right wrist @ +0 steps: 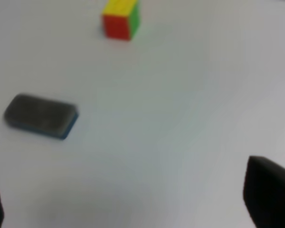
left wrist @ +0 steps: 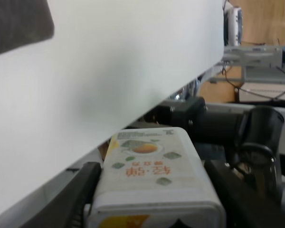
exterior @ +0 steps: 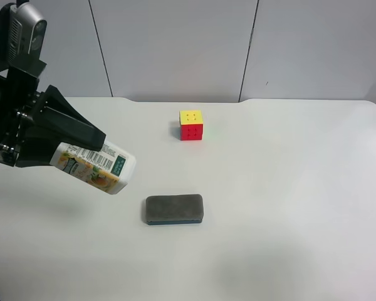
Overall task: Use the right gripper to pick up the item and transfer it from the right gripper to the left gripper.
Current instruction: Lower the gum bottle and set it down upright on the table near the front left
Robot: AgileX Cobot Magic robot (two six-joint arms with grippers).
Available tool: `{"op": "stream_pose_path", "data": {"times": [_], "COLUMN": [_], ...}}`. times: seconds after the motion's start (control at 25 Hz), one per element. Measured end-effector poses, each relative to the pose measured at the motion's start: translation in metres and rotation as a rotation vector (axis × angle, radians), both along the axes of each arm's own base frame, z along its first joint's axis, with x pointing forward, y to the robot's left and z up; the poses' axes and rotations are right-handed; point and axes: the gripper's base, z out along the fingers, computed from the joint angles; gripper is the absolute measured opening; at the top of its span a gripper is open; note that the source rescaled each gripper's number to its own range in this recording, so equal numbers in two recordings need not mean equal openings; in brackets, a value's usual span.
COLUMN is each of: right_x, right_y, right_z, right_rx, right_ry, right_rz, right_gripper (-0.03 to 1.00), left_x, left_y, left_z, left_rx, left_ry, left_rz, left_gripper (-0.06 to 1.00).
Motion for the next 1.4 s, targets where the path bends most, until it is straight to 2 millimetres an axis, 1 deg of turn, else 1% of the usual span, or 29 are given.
{"op": "stream_pose_path", "data": {"times": [0.12,0.24,0.36,0.48,0.72,0.88,1.04,1.12,1.2,1.4], "right_x": [0.0,0.0,0.0,0.0,0.0,0.0,0.0,0.0,0.0,0.0], "right_y": [0.0,0.001,0.001,0.001,0.001,0.001,0.001,0.001,0.001,0.001], "right_z": [0.0,0.0,0.0,0.0,0.0,0.0,0.0,0.0,0.0,0.0], "right_rx": [0.0,0.001,0.002,0.002,0.002,0.002,0.002,0.002,0.002,0.002], "right_ry": [0.0,0.0,0.0,0.0,0.0,0.0,0.0,0.0,0.0,0.0], "right_rz": [-0.063,-0.074,-0.075,-0.075,-0.075,-0.075,-0.075,-0.075,-0.075,-0.075], "right_gripper": [1.0,1.0,1.0,1.0,1.0,1.0,1.0,1.0,1.0,1.0], "left_x": [0.005,0.011,0.021,0.032,0.055,0.076,0.098,0.106,0.113,0.123], "left_y": [0.001,0.004,0.01,0.016,0.024,0.029,0.038,0.044,0.05,0.059], "left_z": [0.0,-0.001,-0.004,-0.012,-0.04,-0.045,-0.047,-0.052,-0.056,-0.08], "left_rx": [0.015,0.05,0.126,0.214,0.373,0.483,0.639,0.72,0.798,0.923], "left_ry": [-0.035,-0.11,-0.202,-0.253,-0.256,-0.257,-0.257,-0.248,-0.243,-0.184], "left_rz": [0.038,0.078,0.134,0.178,0.184,0.158,0.154,0.154,0.158,0.154], "left_gripper": [0.0,0.0,0.0,0.0,0.0,0.0,0.0,0.0,0.0,0.0]}}
